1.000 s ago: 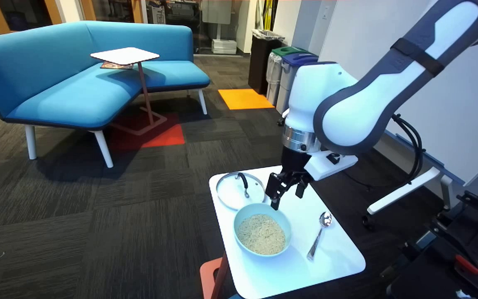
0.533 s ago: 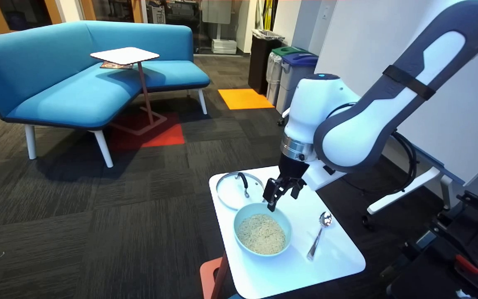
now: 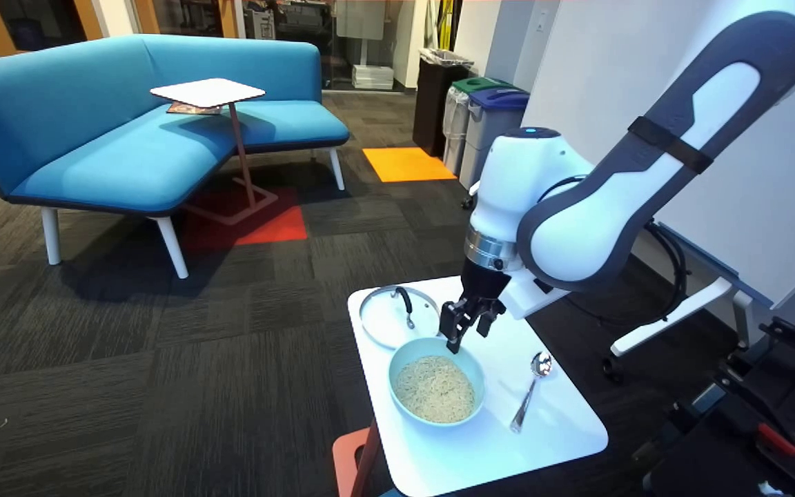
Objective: Move the blue bowl to the back right side of the table.
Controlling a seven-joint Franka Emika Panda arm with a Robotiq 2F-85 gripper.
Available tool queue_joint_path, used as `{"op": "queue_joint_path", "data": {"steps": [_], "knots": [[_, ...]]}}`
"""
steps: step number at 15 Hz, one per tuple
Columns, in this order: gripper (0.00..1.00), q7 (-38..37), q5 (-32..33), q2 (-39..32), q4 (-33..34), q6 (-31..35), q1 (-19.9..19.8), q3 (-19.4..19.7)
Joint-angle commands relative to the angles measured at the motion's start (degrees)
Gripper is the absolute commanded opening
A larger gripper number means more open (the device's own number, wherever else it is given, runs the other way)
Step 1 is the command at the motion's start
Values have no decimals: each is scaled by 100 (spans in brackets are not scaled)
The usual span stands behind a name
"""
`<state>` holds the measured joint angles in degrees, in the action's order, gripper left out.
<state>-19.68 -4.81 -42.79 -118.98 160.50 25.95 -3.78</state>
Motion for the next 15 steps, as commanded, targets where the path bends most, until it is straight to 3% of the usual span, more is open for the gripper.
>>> {"op": "queue_joint_path", "data": {"steps": [1,7,15], "knots": [[43,11,36,-67,115,5,-46,-77],[1,99,42,-109,237,-46,-64,-214],[1,19,103,-2,235,-177,65,-141]]}}
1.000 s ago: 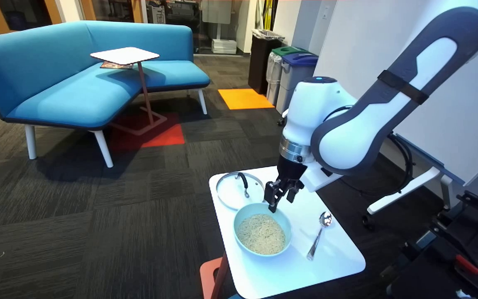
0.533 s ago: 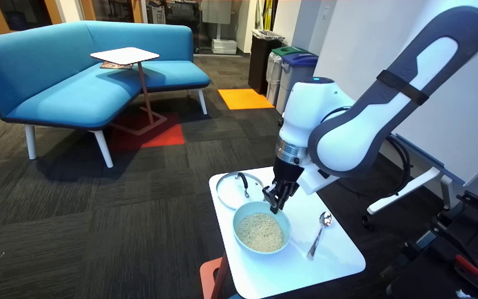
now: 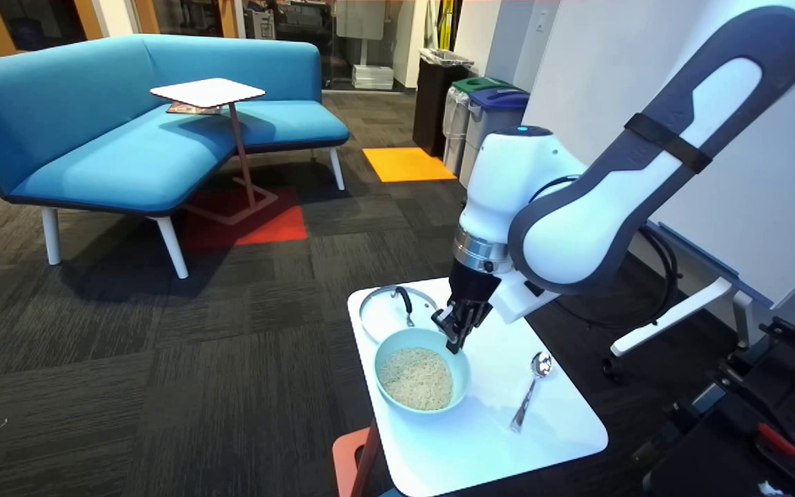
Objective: Move the blue bowl to the back right side of the table.
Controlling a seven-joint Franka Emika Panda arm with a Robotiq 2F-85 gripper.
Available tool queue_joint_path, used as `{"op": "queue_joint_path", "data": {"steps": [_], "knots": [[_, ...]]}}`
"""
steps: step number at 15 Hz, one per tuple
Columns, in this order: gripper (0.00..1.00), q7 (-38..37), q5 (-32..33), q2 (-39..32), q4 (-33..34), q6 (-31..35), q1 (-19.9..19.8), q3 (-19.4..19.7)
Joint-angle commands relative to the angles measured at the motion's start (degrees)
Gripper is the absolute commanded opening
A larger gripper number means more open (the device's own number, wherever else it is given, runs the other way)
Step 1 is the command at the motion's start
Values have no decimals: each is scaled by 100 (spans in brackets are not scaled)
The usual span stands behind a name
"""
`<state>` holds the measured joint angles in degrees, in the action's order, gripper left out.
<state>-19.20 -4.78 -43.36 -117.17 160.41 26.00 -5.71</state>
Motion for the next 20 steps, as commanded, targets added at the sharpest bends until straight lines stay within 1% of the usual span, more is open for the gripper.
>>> {"op": "queue_joint_path", "data": {"steps": [1,3,7,9,15,20], "knots": [[1,-21,101,89,29,-197,50,47],[1,56,81,160,-5,-396,-39,-21],[1,22,87,343,-106,-781,-99,8],[1,56,51,436,-201,-863,-207,-25],[1,122,-129,670,-649,-566,-650,-110],[1,159,-409,859,-1130,-64,-1092,-236]]}}
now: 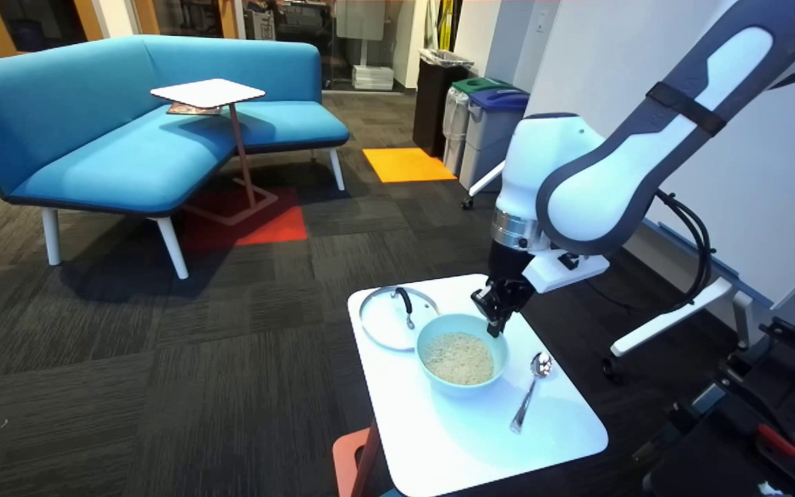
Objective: Move the blue bowl to the back right side of the table.
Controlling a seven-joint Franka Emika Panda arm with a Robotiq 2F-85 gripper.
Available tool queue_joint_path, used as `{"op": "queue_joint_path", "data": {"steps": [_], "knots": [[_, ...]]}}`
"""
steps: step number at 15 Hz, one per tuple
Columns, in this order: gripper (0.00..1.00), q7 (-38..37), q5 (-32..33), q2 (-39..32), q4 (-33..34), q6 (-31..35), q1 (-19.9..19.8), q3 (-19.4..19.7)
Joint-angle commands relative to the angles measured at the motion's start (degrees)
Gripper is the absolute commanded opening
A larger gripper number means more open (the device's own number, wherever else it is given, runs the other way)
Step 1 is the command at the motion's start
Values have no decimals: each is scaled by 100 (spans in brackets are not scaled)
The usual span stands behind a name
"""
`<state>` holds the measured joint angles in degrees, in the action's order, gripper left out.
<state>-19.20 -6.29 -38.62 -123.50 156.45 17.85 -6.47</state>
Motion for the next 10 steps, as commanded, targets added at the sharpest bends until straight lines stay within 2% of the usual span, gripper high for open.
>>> {"op": "queue_joint_path", "data": {"steps": [1,10], "knots": [[1,157,-314,407,-578,460,-352,-183],[1,88,-753,407,-966,1443,-767,-269]]}}
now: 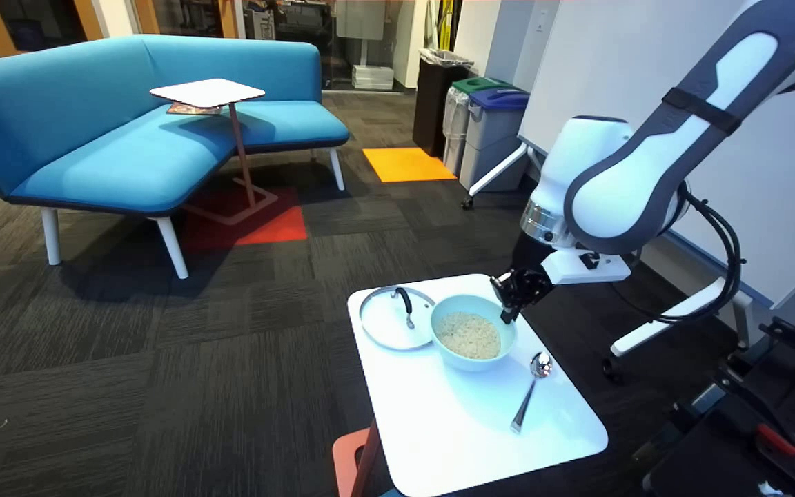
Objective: Move the blue bowl to the back right side of the table.
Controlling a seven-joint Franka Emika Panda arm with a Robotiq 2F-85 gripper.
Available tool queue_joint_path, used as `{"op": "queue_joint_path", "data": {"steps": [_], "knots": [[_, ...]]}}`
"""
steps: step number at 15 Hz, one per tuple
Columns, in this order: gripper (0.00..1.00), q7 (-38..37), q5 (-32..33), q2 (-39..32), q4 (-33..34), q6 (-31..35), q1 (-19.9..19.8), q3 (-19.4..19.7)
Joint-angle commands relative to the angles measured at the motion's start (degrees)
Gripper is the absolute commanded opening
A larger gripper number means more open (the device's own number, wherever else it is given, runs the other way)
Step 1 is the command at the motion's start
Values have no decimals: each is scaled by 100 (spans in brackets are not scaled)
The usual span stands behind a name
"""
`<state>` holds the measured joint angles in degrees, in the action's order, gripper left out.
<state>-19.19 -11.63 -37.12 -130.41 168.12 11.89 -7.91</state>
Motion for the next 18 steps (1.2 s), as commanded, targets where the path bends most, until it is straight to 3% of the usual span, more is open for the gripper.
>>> {"op": "queue_joint_path", "data": {"steps": [1,5,13,18], "knots": [[1,79,-258,254,-288,332,-206,-127],[1,35,-417,256,-334,461,-376,-125],[1,108,-1015,160,-153,396,-1266,-546],[1,20,-1142,59,42,321,-1401,-476]]}}
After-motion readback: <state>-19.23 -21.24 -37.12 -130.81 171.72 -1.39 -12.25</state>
